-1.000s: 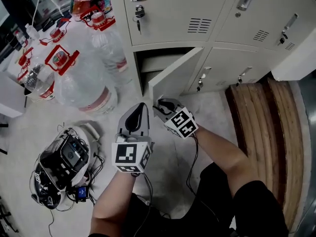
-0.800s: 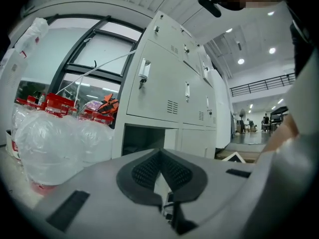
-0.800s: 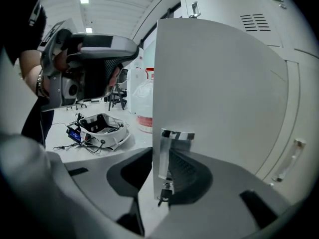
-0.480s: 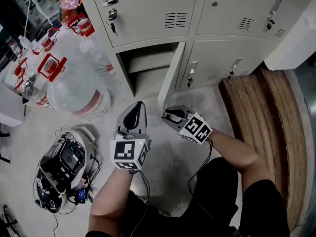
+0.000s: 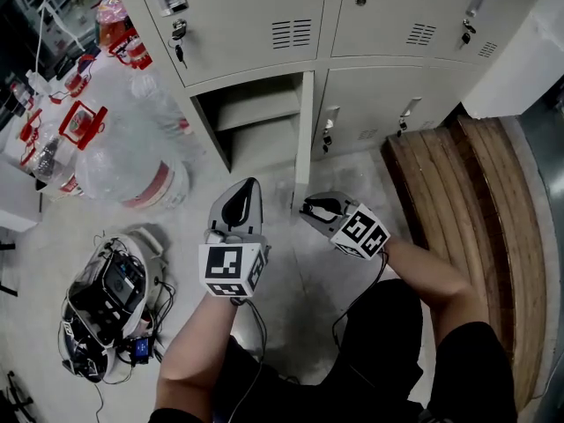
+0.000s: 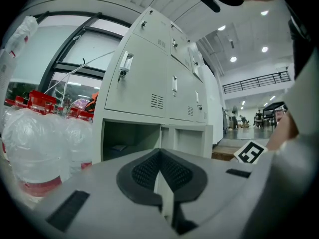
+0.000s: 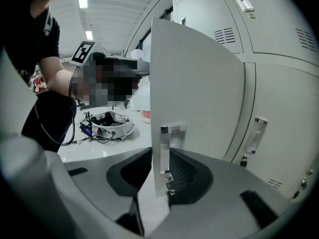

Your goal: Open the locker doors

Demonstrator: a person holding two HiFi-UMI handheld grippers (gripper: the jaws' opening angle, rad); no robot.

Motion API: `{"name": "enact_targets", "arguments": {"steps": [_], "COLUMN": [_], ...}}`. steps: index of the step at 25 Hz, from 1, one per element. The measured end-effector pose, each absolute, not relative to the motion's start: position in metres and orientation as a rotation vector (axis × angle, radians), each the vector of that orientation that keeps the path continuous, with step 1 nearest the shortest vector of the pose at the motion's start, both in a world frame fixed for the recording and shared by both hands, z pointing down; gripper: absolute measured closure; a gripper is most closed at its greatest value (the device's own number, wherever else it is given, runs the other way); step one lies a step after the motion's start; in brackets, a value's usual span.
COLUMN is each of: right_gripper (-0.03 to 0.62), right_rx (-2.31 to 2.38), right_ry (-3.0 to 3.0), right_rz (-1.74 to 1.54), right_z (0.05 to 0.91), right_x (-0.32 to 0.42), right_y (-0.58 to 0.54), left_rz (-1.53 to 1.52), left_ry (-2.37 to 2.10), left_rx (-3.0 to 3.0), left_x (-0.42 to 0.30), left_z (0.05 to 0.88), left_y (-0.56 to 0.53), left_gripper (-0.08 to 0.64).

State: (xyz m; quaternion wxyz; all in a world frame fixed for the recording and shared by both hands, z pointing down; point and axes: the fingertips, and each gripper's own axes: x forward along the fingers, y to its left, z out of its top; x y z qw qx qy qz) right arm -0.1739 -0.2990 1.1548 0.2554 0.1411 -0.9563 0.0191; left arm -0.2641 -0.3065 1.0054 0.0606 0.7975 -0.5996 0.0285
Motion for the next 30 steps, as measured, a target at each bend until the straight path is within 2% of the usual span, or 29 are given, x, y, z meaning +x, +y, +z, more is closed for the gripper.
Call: {"name": "enact_targets", "arguments": {"steps": [30], "right_gripper": [0.480], "right_rx": [0.764], "right_ry": [-2.561], "right_rz": [0.137], "right_z": [1.149], "right_x": [-0.073], "right_y": [-0.318], "left_rz": [0.132], "left_ry": [-1.740], "left_rx": [2.450], "left_x": [-0.230], "left_z": [1.027], "left_y": [-0.320], "left_gripper": [0.561]}}
